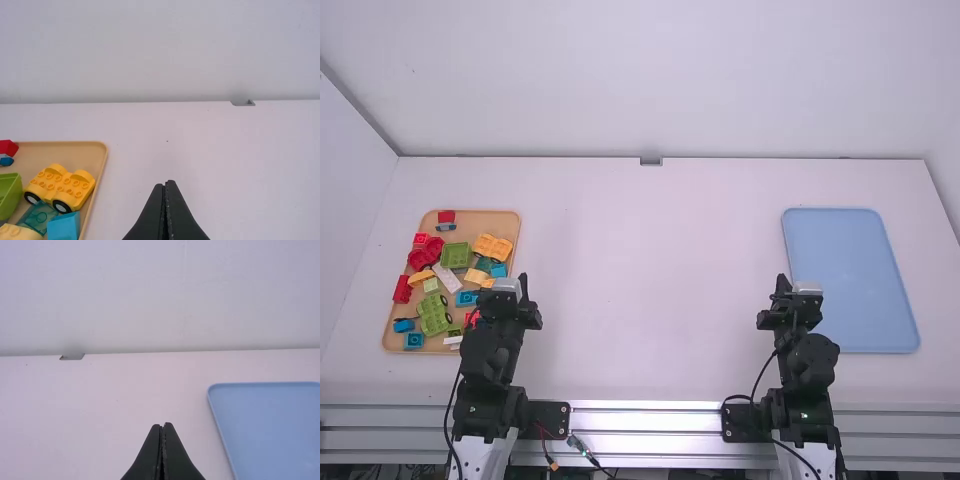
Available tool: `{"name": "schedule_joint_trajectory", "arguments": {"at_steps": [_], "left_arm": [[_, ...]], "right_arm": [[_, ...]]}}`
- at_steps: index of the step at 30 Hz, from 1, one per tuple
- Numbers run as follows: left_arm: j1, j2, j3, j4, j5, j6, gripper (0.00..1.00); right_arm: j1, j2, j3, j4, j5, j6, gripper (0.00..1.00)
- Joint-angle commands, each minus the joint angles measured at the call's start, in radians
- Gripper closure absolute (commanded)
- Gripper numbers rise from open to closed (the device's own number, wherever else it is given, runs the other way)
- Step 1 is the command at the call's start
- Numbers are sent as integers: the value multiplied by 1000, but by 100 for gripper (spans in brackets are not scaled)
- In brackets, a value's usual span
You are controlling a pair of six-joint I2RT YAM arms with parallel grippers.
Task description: Assemble lego blocks to make yellow taxi
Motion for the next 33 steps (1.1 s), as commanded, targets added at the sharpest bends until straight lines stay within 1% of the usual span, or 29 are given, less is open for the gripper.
{"name": "schedule_joint_trajectory", "arguments": {"at_steps": [1, 9, 17, 25, 33], "left_arm": [[0, 0, 0, 0, 0, 0, 100], [0, 25, 19, 7, -5, 3, 97], [5, 112, 94, -6, -20, 12, 90], [9, 260, 215, -26, -44, 50, 78], [14, 433, 348, -36, -73, 104, 63]], "right_arm": [[0, 0, 0, 0, 2, -3, 100], [0, 21, 17, 6, 2, -9, 97], [3, 110, 83, 16, 2, -25, 89], [14, 281, 210, 34, 2, -51, 78], [23, 475, 355, 54, 2, -55, 63]]}}
